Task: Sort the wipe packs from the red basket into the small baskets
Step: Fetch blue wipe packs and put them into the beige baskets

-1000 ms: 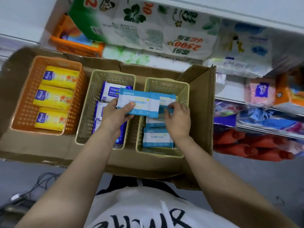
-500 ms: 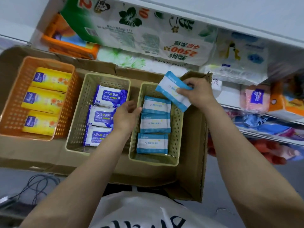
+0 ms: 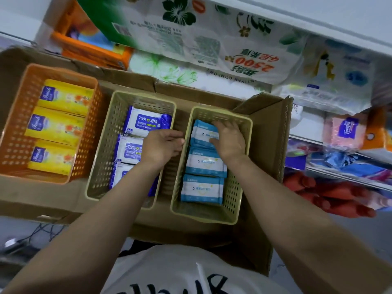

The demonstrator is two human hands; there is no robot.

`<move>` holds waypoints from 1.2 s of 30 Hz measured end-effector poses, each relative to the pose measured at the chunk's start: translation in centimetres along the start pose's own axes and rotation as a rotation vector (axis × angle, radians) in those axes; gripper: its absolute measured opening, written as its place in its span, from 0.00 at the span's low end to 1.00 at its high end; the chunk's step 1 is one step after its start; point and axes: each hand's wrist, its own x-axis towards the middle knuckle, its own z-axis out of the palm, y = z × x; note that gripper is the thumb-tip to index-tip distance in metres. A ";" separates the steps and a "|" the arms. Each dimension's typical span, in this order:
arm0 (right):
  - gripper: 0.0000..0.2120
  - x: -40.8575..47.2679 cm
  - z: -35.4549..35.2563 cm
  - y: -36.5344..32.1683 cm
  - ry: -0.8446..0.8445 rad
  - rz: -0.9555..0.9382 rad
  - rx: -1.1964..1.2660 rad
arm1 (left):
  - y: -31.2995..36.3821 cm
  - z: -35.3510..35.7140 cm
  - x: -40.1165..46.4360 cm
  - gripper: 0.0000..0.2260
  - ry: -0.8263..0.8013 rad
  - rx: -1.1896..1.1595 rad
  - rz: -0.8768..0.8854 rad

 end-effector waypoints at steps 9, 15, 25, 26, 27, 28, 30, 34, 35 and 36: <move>0.29 -0.7 3.0 0.3 -0.030 0.045 0.095 | 0.2 -0.3 -0.2 0.10 -0.061 0.042 0.022; 0.27 -0.3 2.9 0.5 0.014 0.072 0.160 | -0.1 0.1 -0.1 0.08 -0.030 0.139 0.042; 0.27 0.6 -1.8 -0.6 -0.183 0.057 0.100 | 1.4 -0.3 -2.0 0.13 0.121 0.193 0.141; 0.26 0.5 -3.1 -0.8 -0.208 0.024 0.082 | 1.7 -1.0 -2.6 0.14 0.161 0.199 0.179; 0.25 0.2 -4.5 -1.1 -0.223 -0.012 0.063 | 1.9 -1.9 -3.3 0.15 0.204 0.225 0.224; 0.24 -0.1 -6.0 -1.6 -0.224 -0.042 0.047 | 2.2 -2.9 -4.0 0.16 0.246 0.276 0.273; 0.24 -1.2 -9.3 -3.1 -0.165 -0.096 0.015 | 3.0 -5.3 -5.7 0.18 0.319 0.414 0.385; 0.23 -5.1 -15.2 -7.7 0.093 -0.245 -0.052 | 4.9 -11.3 -9.6 0.21 0.428 0.576 0.606; 0.23 -6.4 -16.3 -9.1 0.163 -0.289 -0.051 | 5.3 -12.9 -10.6 0.22 0.444 0.596 0.654; 0.23 -7.7 -17.1 -10.6 0.233 -0.333 -0.045 | 5.6 -14.5 -11.6 0.22 0.456 0.606 0.705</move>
